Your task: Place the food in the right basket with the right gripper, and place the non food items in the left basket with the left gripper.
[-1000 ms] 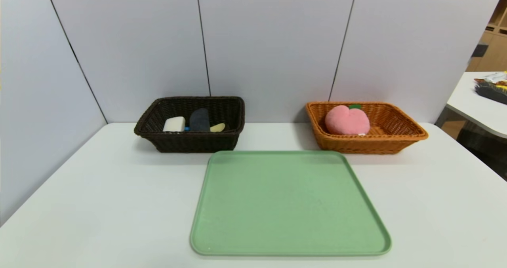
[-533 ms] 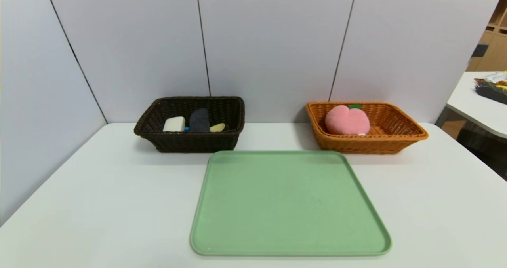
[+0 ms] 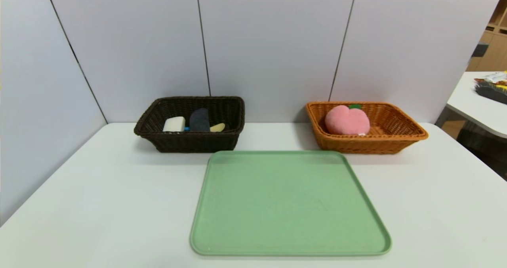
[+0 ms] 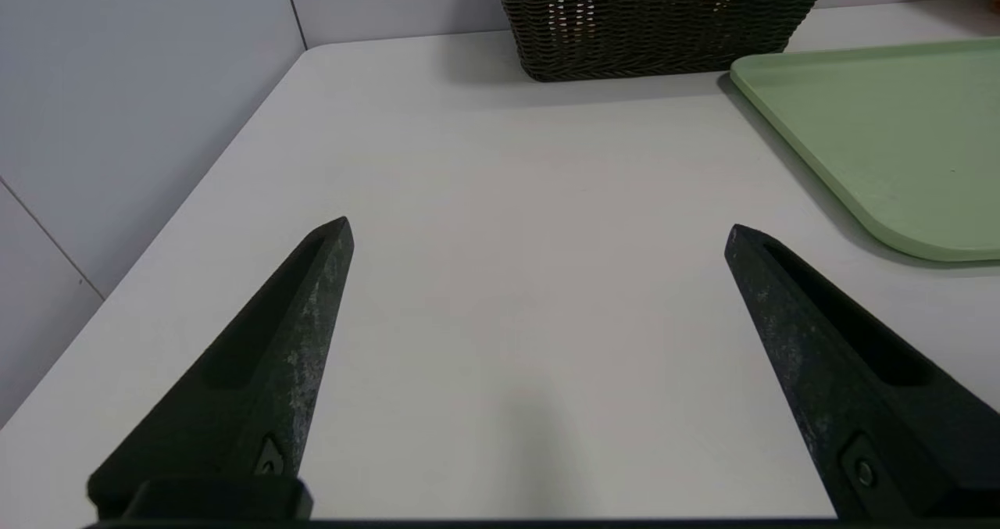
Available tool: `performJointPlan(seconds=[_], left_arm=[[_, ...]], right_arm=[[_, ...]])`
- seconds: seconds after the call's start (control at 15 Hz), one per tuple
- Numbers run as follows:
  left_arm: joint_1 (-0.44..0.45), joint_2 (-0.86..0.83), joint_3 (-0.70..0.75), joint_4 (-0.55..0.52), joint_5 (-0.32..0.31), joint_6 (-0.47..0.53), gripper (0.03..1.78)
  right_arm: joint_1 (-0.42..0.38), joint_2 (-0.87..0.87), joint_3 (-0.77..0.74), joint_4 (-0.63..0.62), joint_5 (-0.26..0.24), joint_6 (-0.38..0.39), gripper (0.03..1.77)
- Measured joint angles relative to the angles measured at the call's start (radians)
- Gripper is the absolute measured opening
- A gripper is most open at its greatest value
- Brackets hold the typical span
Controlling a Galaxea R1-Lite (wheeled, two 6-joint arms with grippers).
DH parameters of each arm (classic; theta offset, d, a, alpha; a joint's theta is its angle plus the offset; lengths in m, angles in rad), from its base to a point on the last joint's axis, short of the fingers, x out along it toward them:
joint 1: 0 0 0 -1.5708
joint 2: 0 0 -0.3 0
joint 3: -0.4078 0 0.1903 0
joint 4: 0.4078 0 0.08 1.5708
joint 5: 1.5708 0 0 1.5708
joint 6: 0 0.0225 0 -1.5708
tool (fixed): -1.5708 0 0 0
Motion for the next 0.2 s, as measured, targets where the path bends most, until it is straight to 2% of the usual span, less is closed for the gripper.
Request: performJointPlan(seconds=[0.2], left_arm=[[0.000,0.000,0.000,0.000,0.000,0.000,1.69]], right_arm=[[0.000,0.000,0.000,0.002,-0.001,0.002,1.70]])
